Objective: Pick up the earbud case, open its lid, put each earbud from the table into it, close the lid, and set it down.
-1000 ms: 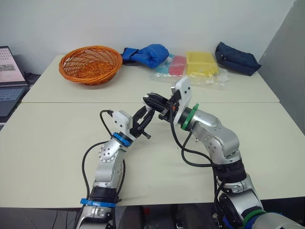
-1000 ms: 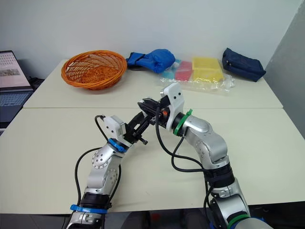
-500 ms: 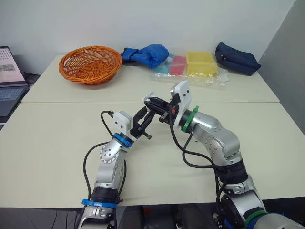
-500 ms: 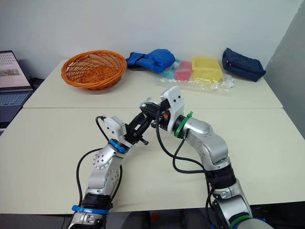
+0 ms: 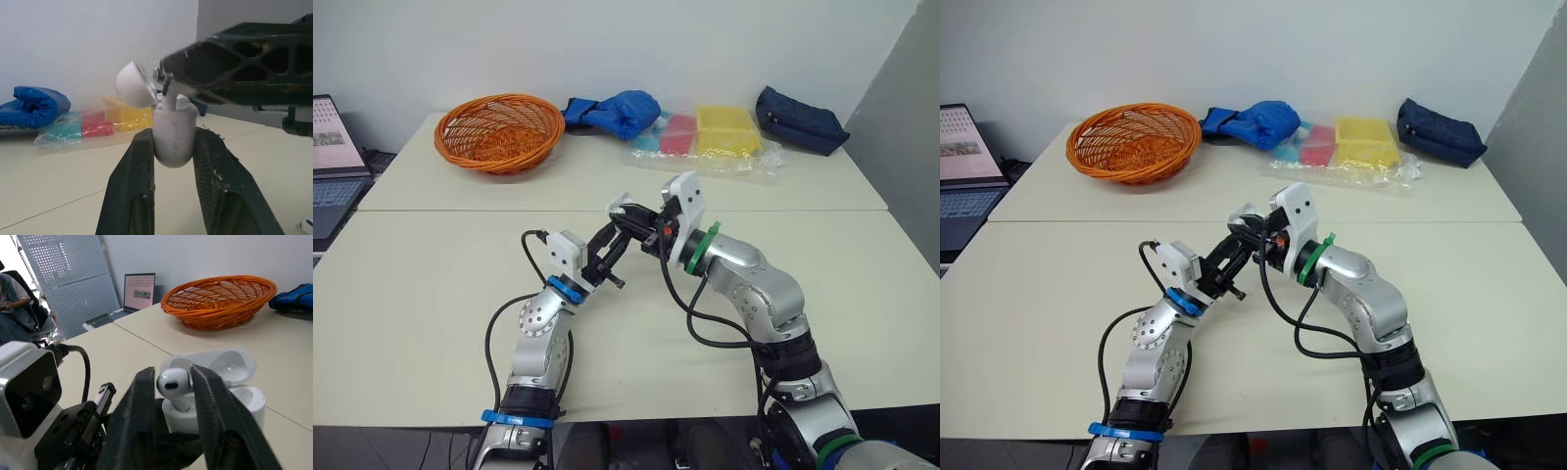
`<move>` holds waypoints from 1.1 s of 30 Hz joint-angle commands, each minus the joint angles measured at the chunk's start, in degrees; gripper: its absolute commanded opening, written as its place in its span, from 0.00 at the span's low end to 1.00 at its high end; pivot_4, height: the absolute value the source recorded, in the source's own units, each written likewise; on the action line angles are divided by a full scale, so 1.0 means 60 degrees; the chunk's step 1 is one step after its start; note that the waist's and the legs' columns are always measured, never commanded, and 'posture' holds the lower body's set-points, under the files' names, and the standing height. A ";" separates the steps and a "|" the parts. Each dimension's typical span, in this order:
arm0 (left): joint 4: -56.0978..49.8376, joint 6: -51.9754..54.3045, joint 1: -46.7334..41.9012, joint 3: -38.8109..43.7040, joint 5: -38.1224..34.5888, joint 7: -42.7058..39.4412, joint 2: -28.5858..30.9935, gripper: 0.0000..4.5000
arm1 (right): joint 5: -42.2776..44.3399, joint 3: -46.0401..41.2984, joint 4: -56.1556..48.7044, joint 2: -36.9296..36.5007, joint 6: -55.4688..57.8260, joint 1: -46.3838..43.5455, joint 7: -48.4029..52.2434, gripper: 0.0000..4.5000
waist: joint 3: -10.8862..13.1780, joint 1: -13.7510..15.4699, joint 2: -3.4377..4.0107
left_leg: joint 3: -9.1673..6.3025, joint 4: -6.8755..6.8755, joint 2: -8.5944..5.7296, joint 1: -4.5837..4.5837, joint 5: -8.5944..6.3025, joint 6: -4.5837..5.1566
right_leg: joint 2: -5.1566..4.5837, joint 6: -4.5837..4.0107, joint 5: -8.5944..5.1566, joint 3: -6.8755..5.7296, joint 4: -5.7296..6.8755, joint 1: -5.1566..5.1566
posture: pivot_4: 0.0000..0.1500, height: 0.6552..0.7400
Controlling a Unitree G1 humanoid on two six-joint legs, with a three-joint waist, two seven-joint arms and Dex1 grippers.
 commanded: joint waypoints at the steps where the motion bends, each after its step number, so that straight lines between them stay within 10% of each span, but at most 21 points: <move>1: -0.0426 -0.0265 -0.0225 -0.0009 -0.0146 -0.0060 -0.0056 0.16 | -0.0119 -0.0048 -0.0045 -0.0061 -0.0186 -0.0039 -0.0042 0.54 | 0.0000 0.0000 0.0000 | -0.0001 0.0000 0.0000 0.0000 0.0000 0.0000 | 0.0000 0.0000 0.0000 0.0000 0.0000 0.0000 | 1.00 1.00; 13: -0.0466 -0.0166 -0.0245 -0.0015 -0.0165 0.0026 -0.0093 0.16 | 0.0244 -0.0346 -0.0344 -0.0197 -0.0651 -0.0261 0.0474 0.61 | 0.0000 0.0001 0.0000 | 0.0000 -0.0001 0.0000 -0.0002 0.0000 0.0000 | 0.0000 0.0000 0.0000 0.0001 -0.0004 0.0000 | 1.00 1.00; 24: -0.0416 -0.0201 -0.0156 0.0014 -0.0154 0.0014 -0.0069 0.16 | 0.2936 -0.1569 -0.2372 -0.4163 0.3275 -0.1601 0.2080 0.61 | 0.0002 0.0037 0.0004 | -0.0011 -0.0019 -0.0003 -0.0005 -0.0001 0.0001 | -0.0009 -0.0004 -0.0003 -0.0013 -0.0031 0.0008 | 1.00 1.00; 28: -0.0409 -0.0273 -0.0095 0.0010 -0.0091 0.0068 -0.0086 0.16 | 0.1267 -0.0144 -0.1512 -0.6857 0.2170 -0.0550 0.3647 0.61 | 0.0002 0.0046 0.0005 | 0.0002 -0.0020 -0.0017 -0.0014 -0.0001 0.0001 | -0.0038 -0.0002 -0.0003 -0.0005 -0.0057 0.0008 | 1.00 1.00; 33: -0.0603 -0.0250 0.0089 0.0021 -0.0033 0.0210 -0.0079 0.16 | -0.0129 0.0682 -0.0171 -0.7103 0.0157 0.0543 0.4136 0.61 | 0.0004 -0.0051 0.0012 | 0.0030 -0.0036 -0.0017 -0.0009 -0.0009 0.0015 | -0.0022 0.0023 0.0017 0.0004 -0.0121 0.0018 | 1.00 1.00</move>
